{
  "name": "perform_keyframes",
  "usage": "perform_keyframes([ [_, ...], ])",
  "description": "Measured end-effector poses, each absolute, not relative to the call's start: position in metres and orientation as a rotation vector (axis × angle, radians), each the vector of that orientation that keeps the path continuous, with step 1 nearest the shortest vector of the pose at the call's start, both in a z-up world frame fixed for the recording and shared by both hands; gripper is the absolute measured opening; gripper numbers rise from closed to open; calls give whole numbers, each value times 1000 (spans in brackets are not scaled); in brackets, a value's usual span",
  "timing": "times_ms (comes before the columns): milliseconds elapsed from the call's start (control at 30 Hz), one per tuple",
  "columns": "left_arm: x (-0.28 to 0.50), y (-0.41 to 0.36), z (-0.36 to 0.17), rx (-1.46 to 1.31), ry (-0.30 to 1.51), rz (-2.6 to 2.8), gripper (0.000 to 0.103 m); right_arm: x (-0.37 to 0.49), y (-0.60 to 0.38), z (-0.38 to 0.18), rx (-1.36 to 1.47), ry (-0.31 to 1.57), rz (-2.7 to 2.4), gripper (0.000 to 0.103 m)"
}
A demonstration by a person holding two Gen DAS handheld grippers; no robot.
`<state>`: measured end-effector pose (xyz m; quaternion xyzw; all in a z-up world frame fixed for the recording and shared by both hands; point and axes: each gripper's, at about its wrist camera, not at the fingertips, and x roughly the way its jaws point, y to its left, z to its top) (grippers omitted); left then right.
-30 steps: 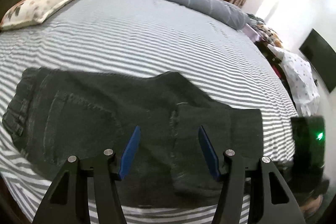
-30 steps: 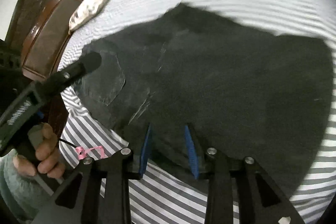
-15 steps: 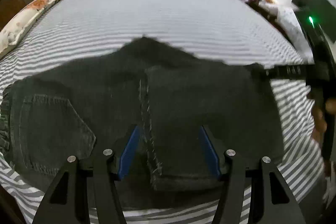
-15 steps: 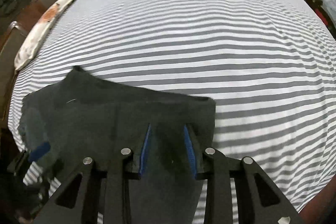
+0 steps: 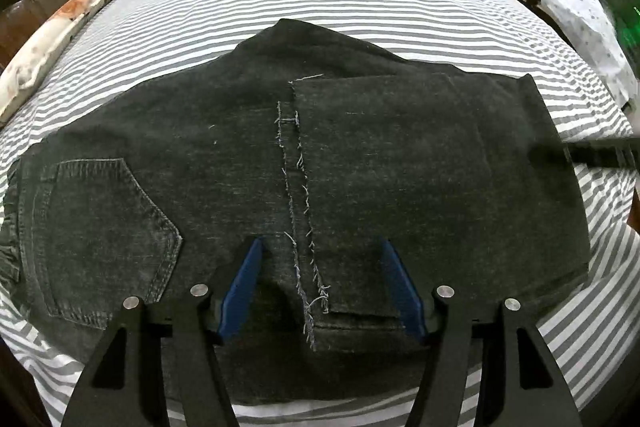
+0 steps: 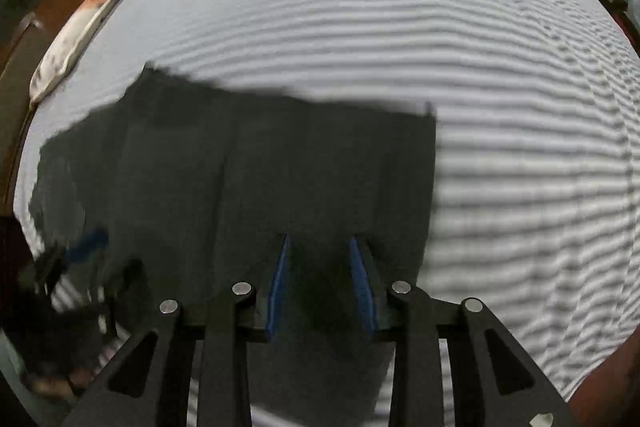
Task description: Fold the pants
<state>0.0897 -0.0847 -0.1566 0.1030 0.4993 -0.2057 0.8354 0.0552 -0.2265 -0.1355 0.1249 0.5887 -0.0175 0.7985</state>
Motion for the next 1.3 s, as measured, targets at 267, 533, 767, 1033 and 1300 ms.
perform_keyframes([
  [267, 92, -59, -142, 98, 1074, -441, 64, 3, -213, -155, 255, 1321, -30, 29],
  [533, 110, 27, -91, -115, 998, -321, 64, -1, -211, -155, 243, 1306, -45, 31],
  [767, 131, 146, -69, -354, 990, -151, 64, -7, -213, -138, 295, 1255, -43, 41],
  [1033, 127, 258, -97, -664, 1017, -32, 64, 2, -212, -119, 340, 1208, -52, 46],
  [1300, 137, 276, -146, -832, 1127, -91, 63, 8, -204, -105, 315, 1196, -76, 47],
])
